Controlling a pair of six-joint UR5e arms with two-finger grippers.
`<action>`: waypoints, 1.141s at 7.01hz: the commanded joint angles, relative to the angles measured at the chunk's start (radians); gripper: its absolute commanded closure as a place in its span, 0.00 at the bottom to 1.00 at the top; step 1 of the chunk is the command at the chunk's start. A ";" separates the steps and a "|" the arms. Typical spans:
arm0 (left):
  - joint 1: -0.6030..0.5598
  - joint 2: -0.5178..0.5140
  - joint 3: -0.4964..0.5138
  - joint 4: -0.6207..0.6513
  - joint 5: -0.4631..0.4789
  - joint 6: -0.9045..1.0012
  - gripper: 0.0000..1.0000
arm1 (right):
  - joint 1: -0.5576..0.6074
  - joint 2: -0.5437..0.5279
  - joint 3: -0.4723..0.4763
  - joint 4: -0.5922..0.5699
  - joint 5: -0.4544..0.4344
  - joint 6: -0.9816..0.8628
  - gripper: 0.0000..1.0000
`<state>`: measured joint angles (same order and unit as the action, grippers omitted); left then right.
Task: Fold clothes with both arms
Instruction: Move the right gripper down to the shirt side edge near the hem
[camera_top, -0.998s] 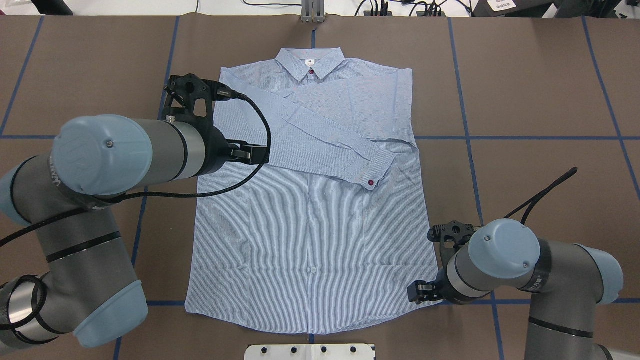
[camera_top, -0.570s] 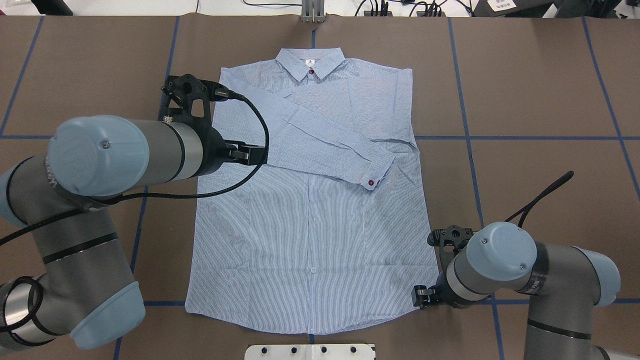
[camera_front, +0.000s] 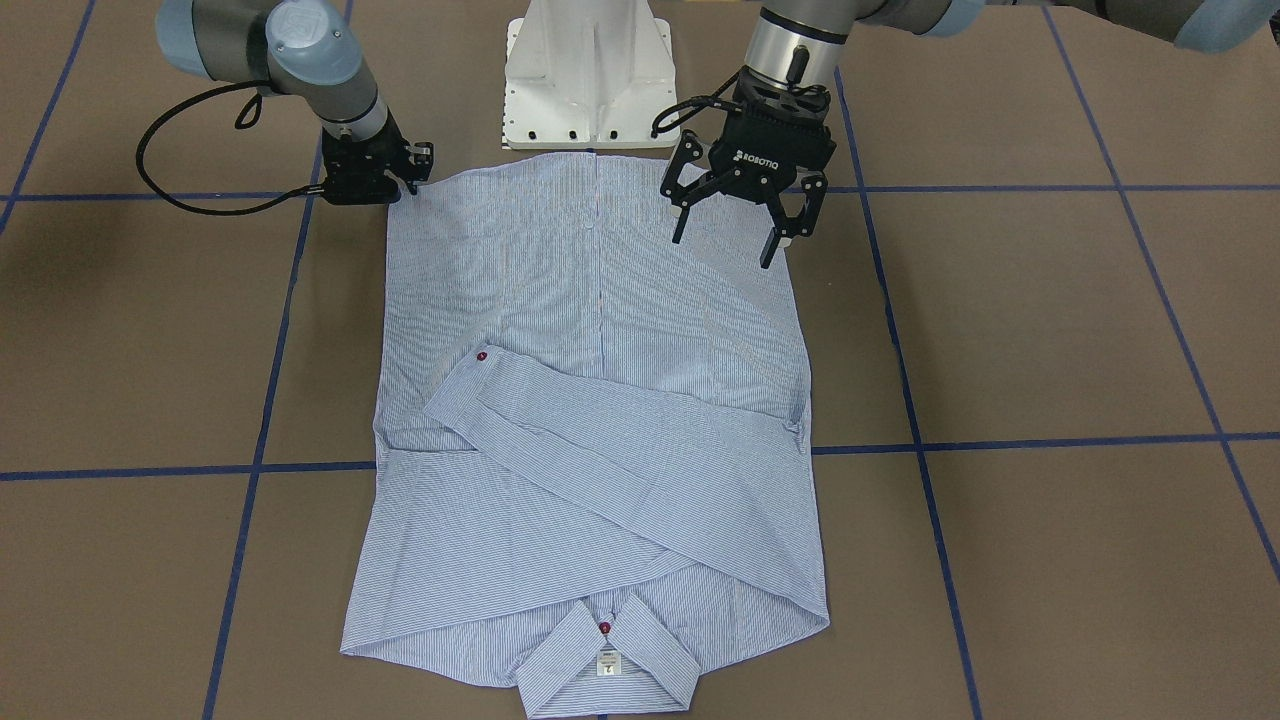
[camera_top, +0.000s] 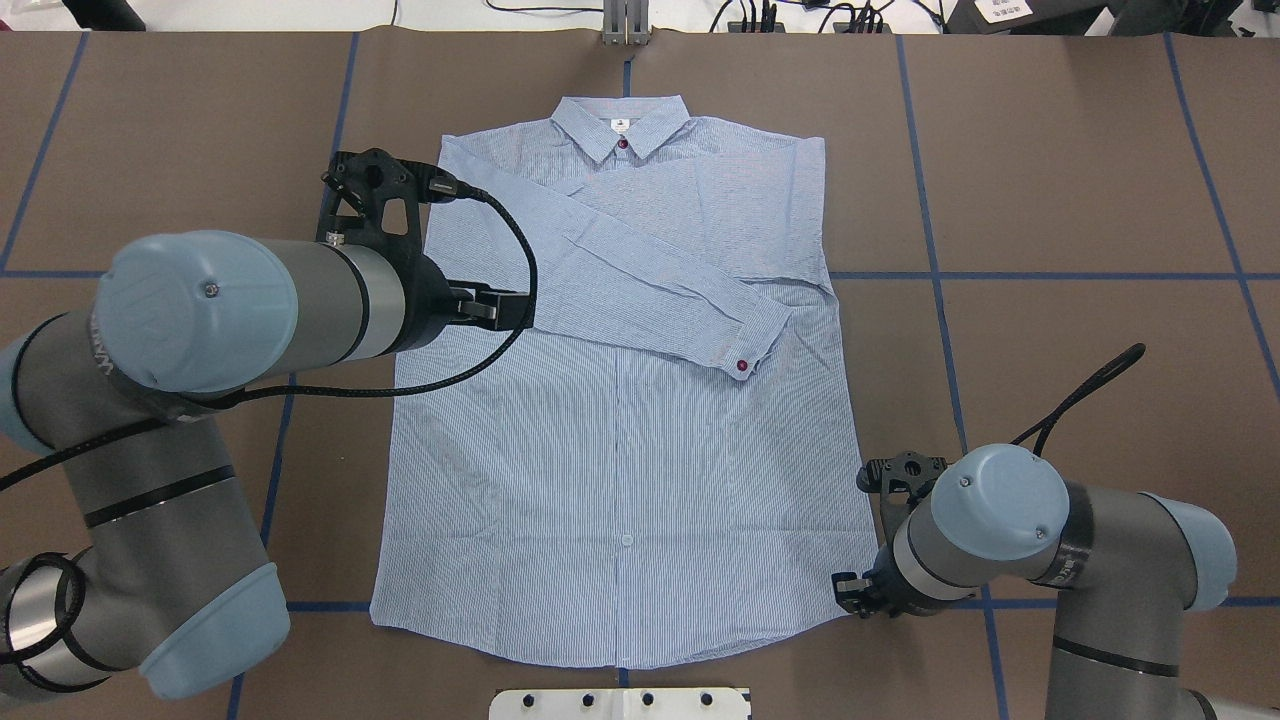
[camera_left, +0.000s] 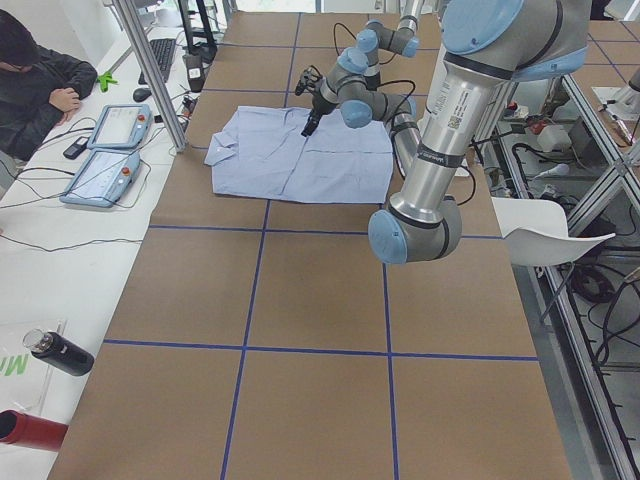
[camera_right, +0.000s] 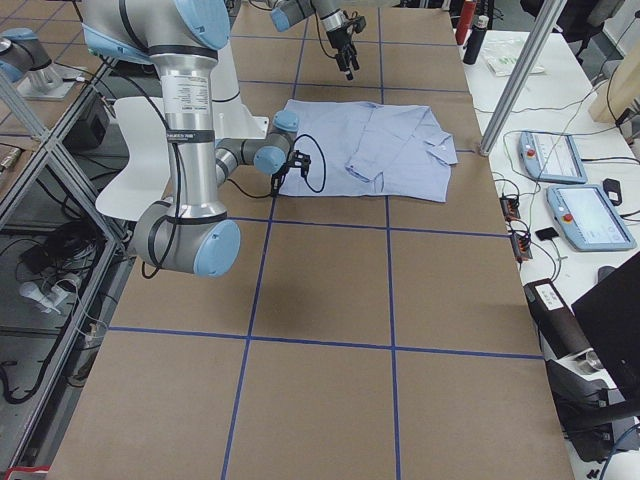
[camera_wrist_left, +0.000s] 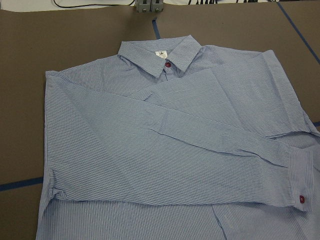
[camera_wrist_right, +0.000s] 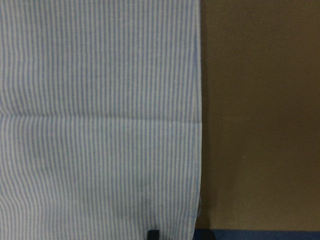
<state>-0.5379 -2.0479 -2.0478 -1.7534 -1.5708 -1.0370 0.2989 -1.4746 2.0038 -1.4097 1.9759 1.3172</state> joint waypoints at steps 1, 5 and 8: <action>0.000 0.002 0.000 0.000 0.000 0.000 0.02 | 0.000 -0.001 0.001 -0.002 0.000 -0.001 1.00; -0.020 0.005 -0.003 0.056 -0.020 0.000 0.02 | 0.057 0.014 0.032 0.000 0.076 0.000 1.00; -0.037 0.054 0.012 0.144 -0.086 0.012 0.02 | 0.089 -0.006 0.102 -0.009 0.084 0.020 1.00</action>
<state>-0.5703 -2.0127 -2.0454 -1.6264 -1.6379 -1.0358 0.3746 -1.4773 2.0788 -1.4149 2.0580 1.3223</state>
